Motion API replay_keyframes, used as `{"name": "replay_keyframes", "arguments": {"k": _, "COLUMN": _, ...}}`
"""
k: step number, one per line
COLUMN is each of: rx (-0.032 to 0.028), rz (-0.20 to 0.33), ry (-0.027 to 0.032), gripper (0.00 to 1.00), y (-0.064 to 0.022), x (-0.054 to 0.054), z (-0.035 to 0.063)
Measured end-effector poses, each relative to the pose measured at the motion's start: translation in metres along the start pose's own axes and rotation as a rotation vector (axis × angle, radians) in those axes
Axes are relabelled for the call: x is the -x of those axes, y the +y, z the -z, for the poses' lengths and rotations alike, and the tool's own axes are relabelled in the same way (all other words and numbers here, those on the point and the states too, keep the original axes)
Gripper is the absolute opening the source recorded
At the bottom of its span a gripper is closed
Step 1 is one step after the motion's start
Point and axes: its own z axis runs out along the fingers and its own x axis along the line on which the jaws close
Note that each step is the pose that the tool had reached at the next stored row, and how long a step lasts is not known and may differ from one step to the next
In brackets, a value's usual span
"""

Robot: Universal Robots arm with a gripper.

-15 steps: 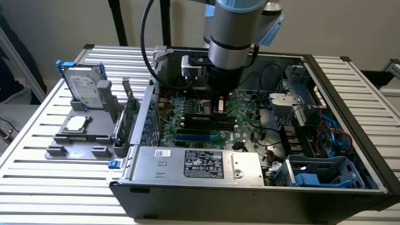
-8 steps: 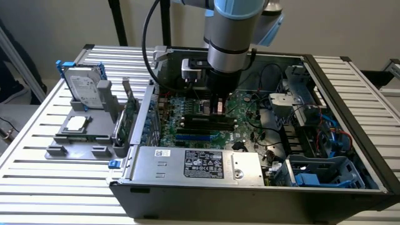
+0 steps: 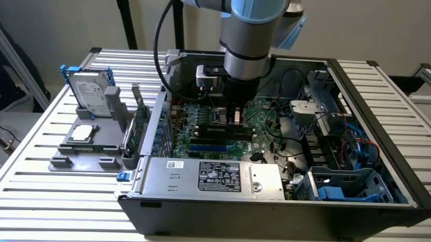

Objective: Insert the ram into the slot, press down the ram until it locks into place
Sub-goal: 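Insert the ram into the slot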

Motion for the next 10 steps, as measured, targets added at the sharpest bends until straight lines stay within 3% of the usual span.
{"name": "replay_keyframes", "arguments": {"k": 10, "rx": 0.0044, "rz": 0.033, "ry": 0.0021, "gripper": 0.14, "y": -0.0013, "x": -0.0002, "z": 0.0001}}
